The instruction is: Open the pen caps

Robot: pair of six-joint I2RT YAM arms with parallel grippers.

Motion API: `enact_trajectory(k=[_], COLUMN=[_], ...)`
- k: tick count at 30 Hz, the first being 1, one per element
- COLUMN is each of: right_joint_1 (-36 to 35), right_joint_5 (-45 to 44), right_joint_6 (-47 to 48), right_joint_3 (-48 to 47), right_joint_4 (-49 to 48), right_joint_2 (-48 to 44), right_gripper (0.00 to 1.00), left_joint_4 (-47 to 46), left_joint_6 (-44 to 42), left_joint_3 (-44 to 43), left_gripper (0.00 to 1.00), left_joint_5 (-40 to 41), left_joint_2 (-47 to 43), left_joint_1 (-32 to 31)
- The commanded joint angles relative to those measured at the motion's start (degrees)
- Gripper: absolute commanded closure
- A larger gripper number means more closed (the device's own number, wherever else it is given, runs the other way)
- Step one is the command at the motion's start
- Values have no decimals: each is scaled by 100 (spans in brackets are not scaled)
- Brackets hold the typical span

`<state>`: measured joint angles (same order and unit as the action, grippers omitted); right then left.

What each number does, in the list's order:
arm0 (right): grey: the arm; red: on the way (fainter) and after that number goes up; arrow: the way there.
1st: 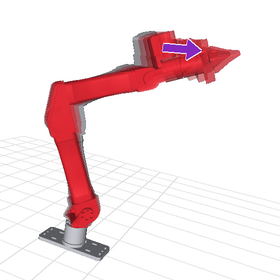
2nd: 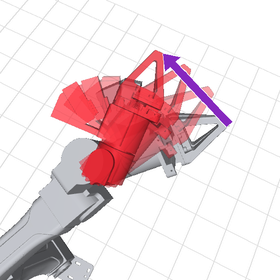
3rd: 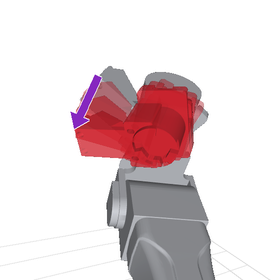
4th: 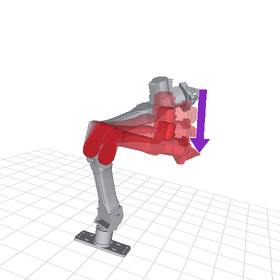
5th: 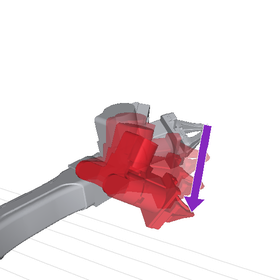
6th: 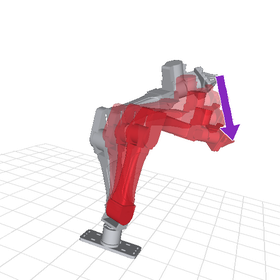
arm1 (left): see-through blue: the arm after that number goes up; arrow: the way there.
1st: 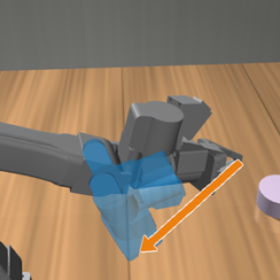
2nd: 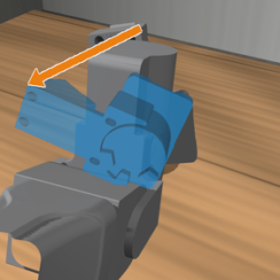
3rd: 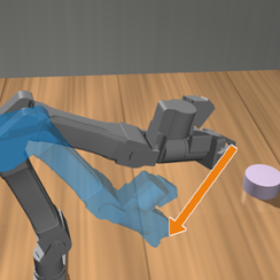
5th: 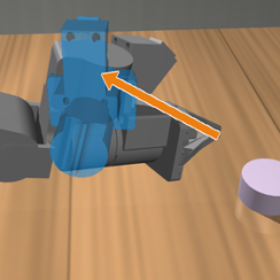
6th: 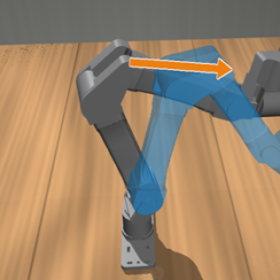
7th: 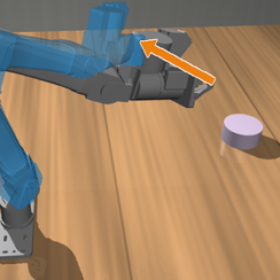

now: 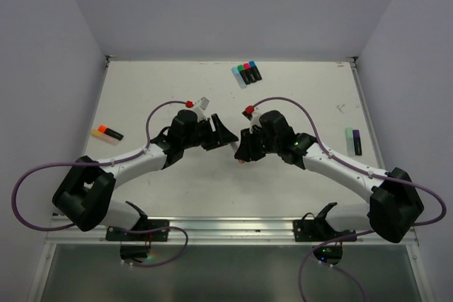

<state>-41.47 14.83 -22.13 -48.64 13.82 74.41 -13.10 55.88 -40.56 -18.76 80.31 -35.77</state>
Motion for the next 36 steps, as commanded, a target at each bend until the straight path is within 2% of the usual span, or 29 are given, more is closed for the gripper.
enact_trajectory(k=[1, 3, 8, 9, 11, 12, 13, 16, 19, 22, 24, 26, 30, 36], right_joint_1=[-63, -80, -150, -159, -168, -168, -177, -229, -491, -878, -941, -1047, -1336, -1539], right_joint_5=[-235, -244, -253, -253, -296, -296, -305, -419, -691, -1332, -1290, -1298, -1316, -1079], right_joint_6=[-107, -107, -99, -107, -125, -142, -142, -213, -318, -449, -660, -818, -1004, -1144], right_joint_3=[-260, -295, -374, -374, -365, -357, -356, -339, -251, -32, 248, 407, 776, 1032], right_joint_4=[-337, -345, -372, -389, -407, -424, -424, -328, -179, -125, -336, -433, -495, -565], right_joint_2=[-6, 38, 144, 161, 179, 188, 196, 240, 284, 276, 232, 179, -75, -190], right_gripper=[100, 100, 100, 100, 100, 100, 100, 100, 100, 100, 100, 100, 100, 100], left_joint_4=[-342, -464, -597, -614, -632, -641, -641, -483, -272, -70, -52, -139, -70, -87], left_joint_6=[134, 169, 222, 204, 178, 178, 143, 37, 125, 178, 178, 187, 82, -77], left_joint_3=[48, 39, 4, -5, -40, -58, -84, -224, -356, -514, -567, -585, -699, -866], left_gripper=[43, 47, 51, 61, 73, 97, 100, 100, 100, 100, 100, 100, 100, 100], left_joint_5=[57, 5, -57, -66, -127, -154, -189, -154, 206, 618, 900, 752, 435, 145], left_joint_2=[19, 81, 213, 239, 318, 353, 423, 494, 450, 310, 213, 169, 178, 415], left_joint_1=[-35, -53, -106, -114, -115, -115, -115, -106, 26, 210, 368, 570, 1369, 1757])
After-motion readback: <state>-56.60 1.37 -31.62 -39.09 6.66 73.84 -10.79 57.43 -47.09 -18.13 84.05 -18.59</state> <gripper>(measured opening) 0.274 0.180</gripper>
